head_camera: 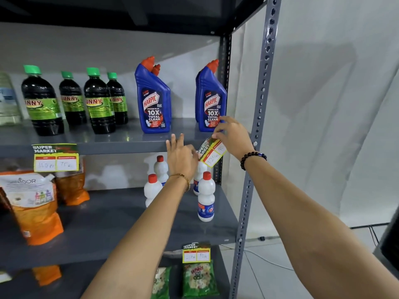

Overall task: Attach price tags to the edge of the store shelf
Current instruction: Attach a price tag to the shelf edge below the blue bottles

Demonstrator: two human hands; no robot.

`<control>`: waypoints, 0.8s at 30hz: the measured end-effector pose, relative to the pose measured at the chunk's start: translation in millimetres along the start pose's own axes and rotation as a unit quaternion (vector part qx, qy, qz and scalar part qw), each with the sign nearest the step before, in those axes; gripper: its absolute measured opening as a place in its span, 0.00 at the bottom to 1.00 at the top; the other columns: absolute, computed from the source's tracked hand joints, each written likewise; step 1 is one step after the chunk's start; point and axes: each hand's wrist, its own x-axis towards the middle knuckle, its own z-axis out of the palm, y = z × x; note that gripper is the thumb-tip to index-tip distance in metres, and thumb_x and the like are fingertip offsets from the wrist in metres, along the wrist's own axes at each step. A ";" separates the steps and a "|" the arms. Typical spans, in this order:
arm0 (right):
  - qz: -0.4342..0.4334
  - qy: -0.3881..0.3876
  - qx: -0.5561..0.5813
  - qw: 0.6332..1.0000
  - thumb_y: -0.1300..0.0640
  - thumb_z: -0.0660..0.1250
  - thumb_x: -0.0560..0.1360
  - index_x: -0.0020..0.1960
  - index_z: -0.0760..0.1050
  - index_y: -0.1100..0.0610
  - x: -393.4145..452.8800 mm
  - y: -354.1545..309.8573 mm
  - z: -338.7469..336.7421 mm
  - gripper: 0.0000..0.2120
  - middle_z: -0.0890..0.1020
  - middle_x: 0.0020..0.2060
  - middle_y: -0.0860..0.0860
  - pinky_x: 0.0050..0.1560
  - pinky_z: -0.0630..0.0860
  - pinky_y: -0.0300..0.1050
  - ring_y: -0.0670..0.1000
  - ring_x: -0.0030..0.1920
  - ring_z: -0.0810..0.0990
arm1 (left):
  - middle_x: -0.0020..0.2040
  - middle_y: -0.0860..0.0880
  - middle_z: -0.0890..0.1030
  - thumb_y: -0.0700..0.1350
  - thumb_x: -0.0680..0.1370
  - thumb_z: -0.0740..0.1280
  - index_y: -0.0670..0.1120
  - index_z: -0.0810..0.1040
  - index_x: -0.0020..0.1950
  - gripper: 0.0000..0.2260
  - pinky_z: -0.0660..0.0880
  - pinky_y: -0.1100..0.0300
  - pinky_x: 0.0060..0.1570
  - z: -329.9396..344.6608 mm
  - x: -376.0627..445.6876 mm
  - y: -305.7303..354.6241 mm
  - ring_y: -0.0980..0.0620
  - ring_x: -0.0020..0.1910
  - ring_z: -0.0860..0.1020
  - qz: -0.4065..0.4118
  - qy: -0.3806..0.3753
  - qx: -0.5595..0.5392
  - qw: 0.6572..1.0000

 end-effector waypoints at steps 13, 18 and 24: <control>0.052 -0.007 0.127 0.990 0.61 0.69 0.72 0.45 0.82 0.60 -30.1 -6.2 9.2 0.04 0.74 0.67 0.56 0.67 0.68 0.53 0.57 0.68 0.69 | 0.68 0.46 0.75 0.44 0.76 0.68 0.43 0.81 0.44 0.05 0.52 0.47 0.75 -46.5 6.7 -29.7 0.43 0.73 0.64 0.032 -0.038 -0.019 0.999; 0.056 -0.015 0.136 0.989 0.61 0.69 0.72 0.45 0.83 0.60 -28.8 -17.9 30.3 0.05 0.75 0.65 0.56 0.74 0.58 0.57 0.56 0.67 0.70 | 0.65 0.49 0.77 0.43 0.76 0.68 0.43 0.82 0.43 0.06 0.67 0.49 0.67 -63.7 5.5 -47.4 0.45 0.66 0.71 0.019 -0.054 -0.017 0.998; 0.063 0.001 0.111 0.992 0.60 0.68 0.73 0.46 0.82 0.61 -28.4 -18.8 35.0 0.06 0.76 0.64 0.56 0.75 0.49 0.56 0.55 0.68 0.68 | 0.58 0.48 0.80 0.45 0.75 0.68 0.43 0.81 0.42 0.06 0.75 0.51 0.55 -58.9 6.7 -46.5 0.45 0.57 0.77 0.014 -0.022 0.000 1.000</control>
